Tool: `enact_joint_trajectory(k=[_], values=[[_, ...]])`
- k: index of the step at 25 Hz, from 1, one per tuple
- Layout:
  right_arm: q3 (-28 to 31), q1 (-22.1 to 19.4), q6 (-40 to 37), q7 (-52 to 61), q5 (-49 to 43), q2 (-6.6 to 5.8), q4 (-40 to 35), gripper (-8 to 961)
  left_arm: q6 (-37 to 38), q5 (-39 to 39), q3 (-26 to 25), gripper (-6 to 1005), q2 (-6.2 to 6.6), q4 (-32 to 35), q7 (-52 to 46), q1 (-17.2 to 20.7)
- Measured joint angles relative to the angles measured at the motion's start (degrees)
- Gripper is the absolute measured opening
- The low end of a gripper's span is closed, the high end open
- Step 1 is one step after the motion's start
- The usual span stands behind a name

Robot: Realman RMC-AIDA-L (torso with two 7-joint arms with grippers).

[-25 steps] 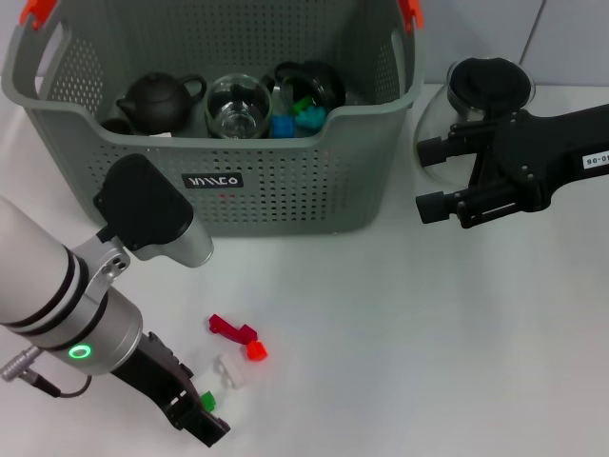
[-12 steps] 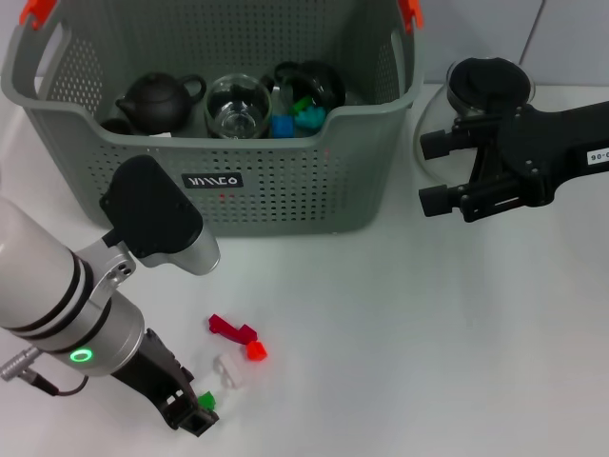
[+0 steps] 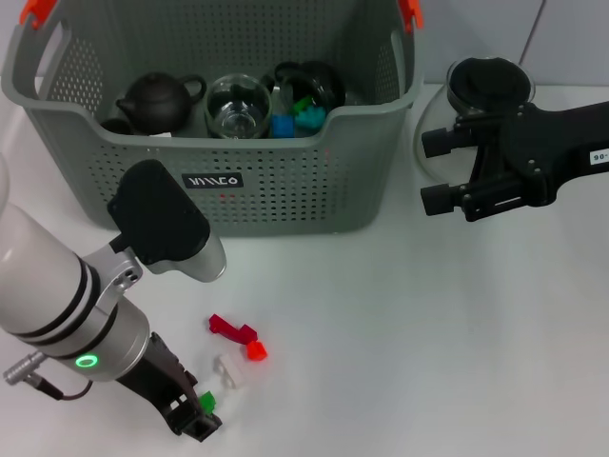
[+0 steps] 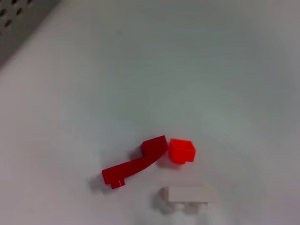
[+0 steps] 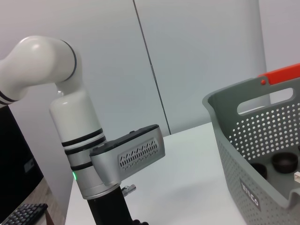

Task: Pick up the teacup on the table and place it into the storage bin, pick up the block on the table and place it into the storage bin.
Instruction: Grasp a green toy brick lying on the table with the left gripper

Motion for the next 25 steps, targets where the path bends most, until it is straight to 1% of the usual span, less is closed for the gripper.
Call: enact_joint_trajectory(k=[25], values=[[0.2,-0.1,0.0,-0.1,0.0,0.0,0.0,924,-1.1,0.3,0.9,443,0.12,1.2,-0.3,-0.4]])
